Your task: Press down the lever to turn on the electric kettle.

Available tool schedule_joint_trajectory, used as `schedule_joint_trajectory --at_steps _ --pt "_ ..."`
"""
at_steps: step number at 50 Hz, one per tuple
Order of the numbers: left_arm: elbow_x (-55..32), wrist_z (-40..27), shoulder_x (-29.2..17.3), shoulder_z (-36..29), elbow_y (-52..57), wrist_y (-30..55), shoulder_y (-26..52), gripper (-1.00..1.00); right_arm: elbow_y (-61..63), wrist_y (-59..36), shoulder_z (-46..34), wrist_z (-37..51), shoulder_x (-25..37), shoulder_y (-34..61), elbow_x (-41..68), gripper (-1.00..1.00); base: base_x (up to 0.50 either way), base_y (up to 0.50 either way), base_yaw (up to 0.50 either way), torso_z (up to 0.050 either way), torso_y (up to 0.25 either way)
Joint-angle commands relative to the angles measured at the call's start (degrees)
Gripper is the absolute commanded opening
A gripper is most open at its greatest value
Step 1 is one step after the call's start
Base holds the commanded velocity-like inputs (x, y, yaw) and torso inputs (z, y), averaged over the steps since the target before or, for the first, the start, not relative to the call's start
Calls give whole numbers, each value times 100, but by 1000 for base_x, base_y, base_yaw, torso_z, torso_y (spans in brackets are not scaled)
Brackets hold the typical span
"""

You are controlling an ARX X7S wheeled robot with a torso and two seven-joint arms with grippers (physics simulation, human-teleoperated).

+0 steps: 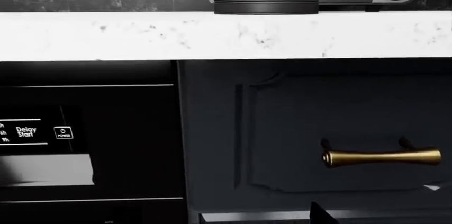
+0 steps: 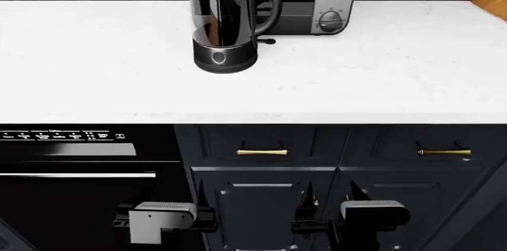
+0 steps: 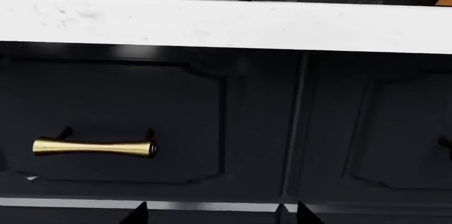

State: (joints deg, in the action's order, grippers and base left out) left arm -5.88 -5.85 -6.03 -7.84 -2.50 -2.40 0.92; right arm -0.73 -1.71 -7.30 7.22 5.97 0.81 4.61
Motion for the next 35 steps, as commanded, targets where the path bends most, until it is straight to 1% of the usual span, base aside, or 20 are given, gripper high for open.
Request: schedule_joint_trajectory --at_steps 1,4,14,35 --pt "-60 -66 -55 -82 -23 -11 18 100 13 -27 -26 88 47 15 120 100 0 0 0 0 0" --pt "-73 -82 -68 -101 -24 -12 18 100 11 -31 -92 100 80 10 67 100 0 0 0 0 0" --pt "-112 -132 -108 -157 -54 -27 37 100 -13 -9 -155 157 128 10 84 100 8 322 0 0 0" --pt "-209 -221 -188 -254 -50 -14 46 100 3 -121 -220 256 195 32 228 100 13 7 0 0 0"
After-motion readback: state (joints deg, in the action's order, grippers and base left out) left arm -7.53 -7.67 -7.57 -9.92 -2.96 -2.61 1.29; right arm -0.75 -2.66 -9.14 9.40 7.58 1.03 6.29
